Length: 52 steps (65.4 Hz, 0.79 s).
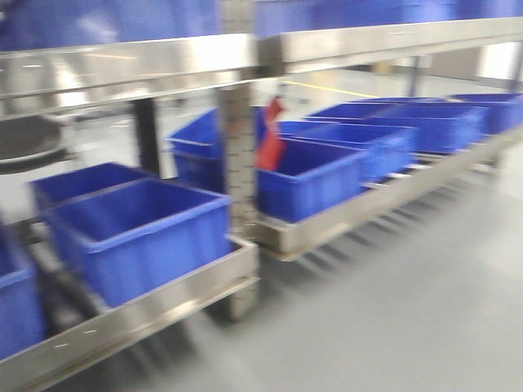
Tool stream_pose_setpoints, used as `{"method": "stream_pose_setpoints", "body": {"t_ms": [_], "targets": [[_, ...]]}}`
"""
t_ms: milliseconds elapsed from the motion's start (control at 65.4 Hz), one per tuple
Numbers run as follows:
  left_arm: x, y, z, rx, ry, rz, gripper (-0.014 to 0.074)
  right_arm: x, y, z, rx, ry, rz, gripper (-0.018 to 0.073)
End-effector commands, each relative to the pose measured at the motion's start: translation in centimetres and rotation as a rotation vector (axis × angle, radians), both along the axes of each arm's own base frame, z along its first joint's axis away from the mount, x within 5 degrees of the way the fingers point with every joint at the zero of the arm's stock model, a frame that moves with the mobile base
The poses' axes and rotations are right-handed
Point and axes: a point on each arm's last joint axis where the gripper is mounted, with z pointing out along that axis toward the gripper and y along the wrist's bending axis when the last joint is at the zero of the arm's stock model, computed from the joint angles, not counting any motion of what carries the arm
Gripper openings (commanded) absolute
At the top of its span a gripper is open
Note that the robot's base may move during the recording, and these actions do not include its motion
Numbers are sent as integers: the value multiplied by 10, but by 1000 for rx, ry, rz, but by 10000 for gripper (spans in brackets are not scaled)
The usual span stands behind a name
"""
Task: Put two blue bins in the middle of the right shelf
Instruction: 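Turn the base away from the shelf holding the teal bin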
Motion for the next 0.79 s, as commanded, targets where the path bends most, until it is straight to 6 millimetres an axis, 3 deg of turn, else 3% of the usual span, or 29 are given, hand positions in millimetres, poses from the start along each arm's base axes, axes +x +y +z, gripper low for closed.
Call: {"method": "stream_pose_setpoints", "body": {"t_ms": [0, 780], "targets": [[-8, 0, 19, -47, -101, -19, -111, -7, -3, 24, 70, -162, -11, -153], [-8, 0, 19, -47, -101, -19, -111, -7, -3, 24, 70, -162, -11, -153]]}}
